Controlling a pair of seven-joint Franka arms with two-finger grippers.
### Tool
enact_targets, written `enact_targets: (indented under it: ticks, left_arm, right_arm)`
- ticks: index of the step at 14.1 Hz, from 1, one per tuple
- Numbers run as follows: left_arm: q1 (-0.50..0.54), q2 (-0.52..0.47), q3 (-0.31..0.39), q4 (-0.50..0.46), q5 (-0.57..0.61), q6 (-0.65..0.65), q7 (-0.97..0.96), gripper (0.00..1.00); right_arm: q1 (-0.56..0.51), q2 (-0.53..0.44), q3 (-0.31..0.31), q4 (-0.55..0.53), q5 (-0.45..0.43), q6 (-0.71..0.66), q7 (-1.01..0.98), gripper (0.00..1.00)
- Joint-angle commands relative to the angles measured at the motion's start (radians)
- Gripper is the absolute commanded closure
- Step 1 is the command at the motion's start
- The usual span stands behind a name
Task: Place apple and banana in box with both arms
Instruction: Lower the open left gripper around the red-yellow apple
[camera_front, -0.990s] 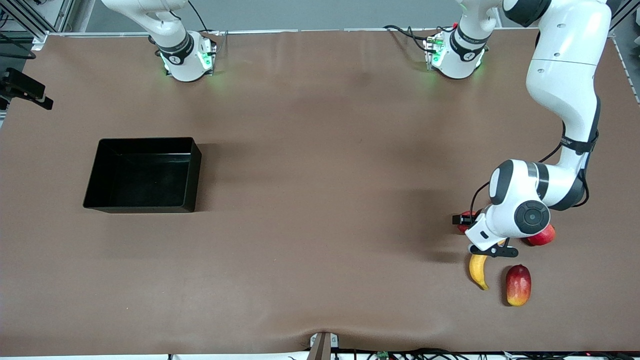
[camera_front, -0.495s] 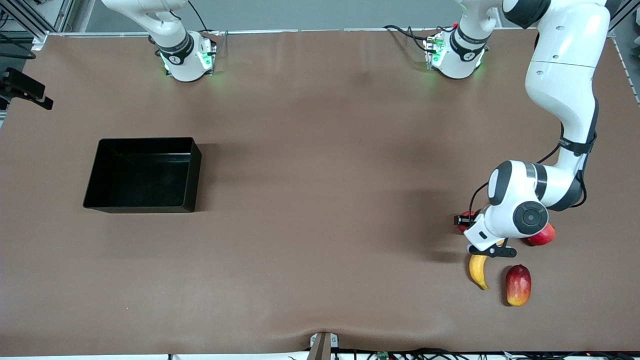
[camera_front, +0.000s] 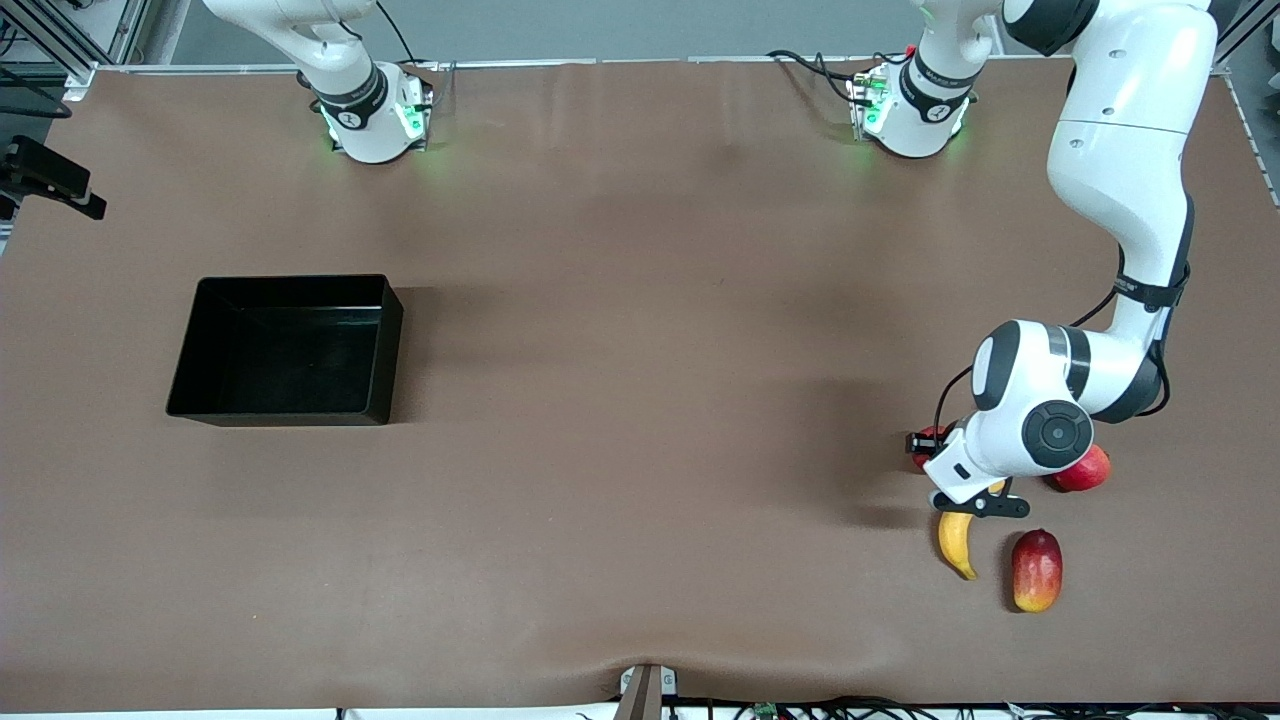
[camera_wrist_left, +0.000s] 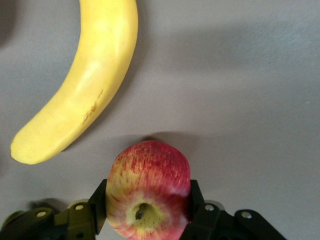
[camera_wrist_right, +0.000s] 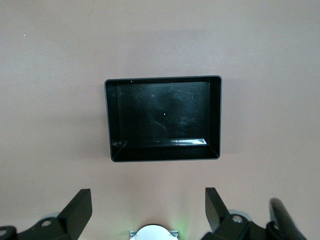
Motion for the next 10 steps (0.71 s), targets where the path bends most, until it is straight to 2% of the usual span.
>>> enact_targets:
  ticks: [1, 7, 10]
  left_arm:
    - [-0.002, -0.051, -0.010, -0.012, -0.014, -0.009, 0.014, 1.00]
    - [0.007, -0.103, -0.062, -0.012, -0.020, -0.024, -0.012, 1.00]
    - [0.010, -0.127, -0.073, -0.013, -0.042, -0.044, -0.031, 1.00]
  right_arm:
    - [-0.002, 0.006, 0.004, 0.015, 0.005, -0.005, 0.016, 0.00]
    - [-0.002, 0.012, 0.004, 0.017, 0.002, -0.003, 0.005, 0.00]
    - [0.010, 0.058, 0.006, 0.018, 0.000, -0.005, 0.003, 0.00]
